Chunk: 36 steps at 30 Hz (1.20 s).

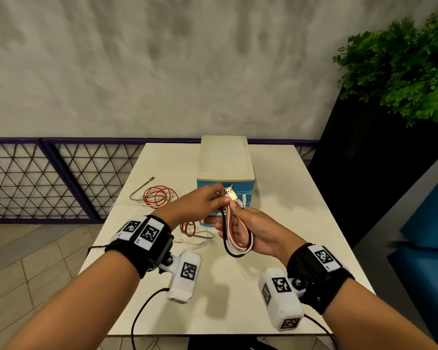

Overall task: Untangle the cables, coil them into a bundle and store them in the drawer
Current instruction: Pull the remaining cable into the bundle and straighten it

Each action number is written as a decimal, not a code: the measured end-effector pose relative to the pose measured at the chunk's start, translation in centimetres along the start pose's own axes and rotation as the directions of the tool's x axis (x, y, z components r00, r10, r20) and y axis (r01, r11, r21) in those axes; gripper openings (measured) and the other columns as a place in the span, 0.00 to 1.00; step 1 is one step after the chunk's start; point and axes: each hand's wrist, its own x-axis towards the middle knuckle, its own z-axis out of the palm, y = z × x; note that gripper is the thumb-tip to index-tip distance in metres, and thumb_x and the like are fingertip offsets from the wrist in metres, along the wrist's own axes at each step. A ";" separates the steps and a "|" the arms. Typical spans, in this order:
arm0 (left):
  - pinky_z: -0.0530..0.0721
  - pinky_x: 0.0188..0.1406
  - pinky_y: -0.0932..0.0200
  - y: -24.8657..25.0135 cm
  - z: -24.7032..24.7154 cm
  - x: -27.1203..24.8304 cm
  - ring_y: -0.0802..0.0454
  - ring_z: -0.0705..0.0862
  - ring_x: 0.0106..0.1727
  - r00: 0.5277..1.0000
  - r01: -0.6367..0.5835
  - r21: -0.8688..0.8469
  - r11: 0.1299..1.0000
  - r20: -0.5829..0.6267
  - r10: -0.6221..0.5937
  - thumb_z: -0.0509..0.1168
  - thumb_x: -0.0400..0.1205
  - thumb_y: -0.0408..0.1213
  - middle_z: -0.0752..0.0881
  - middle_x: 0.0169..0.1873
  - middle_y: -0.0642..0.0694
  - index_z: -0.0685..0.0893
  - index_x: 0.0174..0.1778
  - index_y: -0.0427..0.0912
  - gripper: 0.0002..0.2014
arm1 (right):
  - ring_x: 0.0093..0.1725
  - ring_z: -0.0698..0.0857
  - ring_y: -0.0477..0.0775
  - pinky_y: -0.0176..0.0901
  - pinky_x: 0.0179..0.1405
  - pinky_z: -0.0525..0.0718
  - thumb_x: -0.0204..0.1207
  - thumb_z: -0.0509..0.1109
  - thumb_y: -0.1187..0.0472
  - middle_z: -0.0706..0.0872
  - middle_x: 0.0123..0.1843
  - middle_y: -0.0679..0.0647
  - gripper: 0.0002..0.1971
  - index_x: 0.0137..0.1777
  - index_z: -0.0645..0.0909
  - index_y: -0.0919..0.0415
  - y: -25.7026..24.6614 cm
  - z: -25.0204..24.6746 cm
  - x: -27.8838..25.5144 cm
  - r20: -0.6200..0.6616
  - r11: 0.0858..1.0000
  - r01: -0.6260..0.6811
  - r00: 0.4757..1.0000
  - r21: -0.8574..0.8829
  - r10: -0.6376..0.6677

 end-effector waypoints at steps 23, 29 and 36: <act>0.79 0.46 0.58 -6.6 0.1 -1.9 0.51 0.83 0.46 0.999 0.037 0.324 0.945 0.003 -0.040 0.63 0.78 0.41 0.86 0.43 0.53 0.81 0.49 0.49 0.06 | 0.20 0.63 0.43 0.34 0.20 0.63 0.89 0.54 0.58 0.68 0.23 0.46 0.15 0.42 0.74 0.62 -1.3 -1.5 0.6 -0.291 0.969 0.055 0.948 -0.242 -0.126; 0.63 0.69 0.48 -10.0 0.3 -2.7 0.55 0.81 0.56 0.961 0.272 0.529 0.804 -0.185 -0.203 0.62 0.73 0.33 0.83 0.41 0.60 0.79 0.40 0.60 0.13 | 0.20 0.63 0.43 0.34 0.20 0.63 0.89 0.54 0.57 0.68 0.22 0.46 0.15 0.42 0.74 0.60 -2.7 -1.8 0.4 -0.330 0.963 0.136 0.920 -0.235 -0.210; 0.82 0.56 0.51 -11.6 -0.2 -2.6 0.49 0.85 0.53 0.969 0.227 0.289 0.930 -0.164 -0.185 0.63 0.69 0.30 0.87 0.44 0.58 0.78 0.32 0.68 0.20 | 0.21 0.64 0.44 0.35 0.20 0.64 0.89 0.55 0.56 0.68 0.23 0.46 0.15 0.43 0.75 0.61 -3.7 -1.5 0.3 -0.282 0.944 0.083 0.943 -0.319 -0.178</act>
